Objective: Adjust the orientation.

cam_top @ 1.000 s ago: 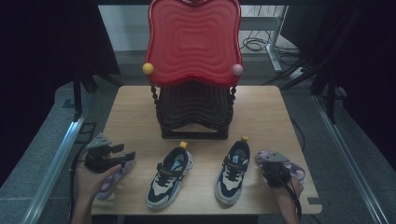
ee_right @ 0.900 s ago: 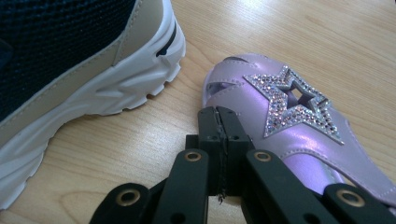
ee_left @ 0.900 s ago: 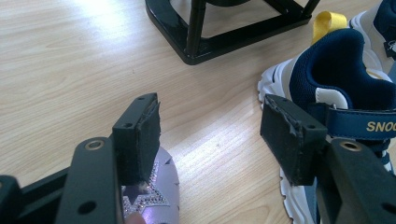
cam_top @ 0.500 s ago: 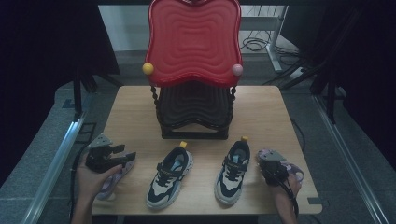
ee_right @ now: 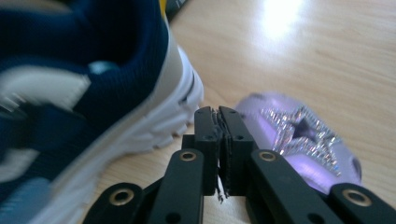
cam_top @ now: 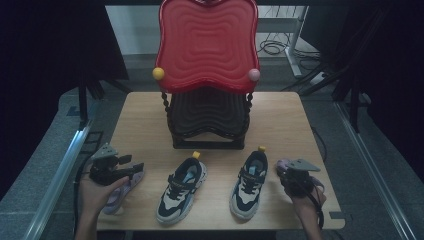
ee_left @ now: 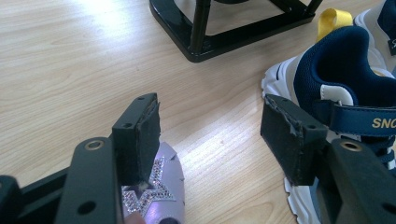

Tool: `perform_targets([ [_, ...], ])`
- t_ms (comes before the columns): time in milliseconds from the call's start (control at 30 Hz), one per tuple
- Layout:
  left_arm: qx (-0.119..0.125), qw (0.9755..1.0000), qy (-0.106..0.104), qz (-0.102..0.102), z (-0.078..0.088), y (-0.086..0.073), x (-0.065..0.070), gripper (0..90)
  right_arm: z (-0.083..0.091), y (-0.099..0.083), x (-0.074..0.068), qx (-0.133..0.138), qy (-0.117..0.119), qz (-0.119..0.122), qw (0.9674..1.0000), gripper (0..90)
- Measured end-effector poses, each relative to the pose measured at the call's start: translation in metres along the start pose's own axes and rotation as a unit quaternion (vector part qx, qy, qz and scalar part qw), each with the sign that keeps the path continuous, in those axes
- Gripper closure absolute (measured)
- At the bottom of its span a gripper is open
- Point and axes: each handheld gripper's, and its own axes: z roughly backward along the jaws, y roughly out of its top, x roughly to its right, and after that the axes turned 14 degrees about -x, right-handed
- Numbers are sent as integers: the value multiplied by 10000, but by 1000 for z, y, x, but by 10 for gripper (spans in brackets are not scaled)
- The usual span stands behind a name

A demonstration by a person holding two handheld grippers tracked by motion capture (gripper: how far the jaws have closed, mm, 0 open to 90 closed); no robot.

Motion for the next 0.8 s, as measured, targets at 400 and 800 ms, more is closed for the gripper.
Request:
perform_targets([
  [400,116,9997,124,150,11,-7,-4,385,29,20,40,668,622,-64,9958,596],
  [800,170,9996,98,196,14,-10,-10,384,43,4,54,993,855,-353,9907,462],
])
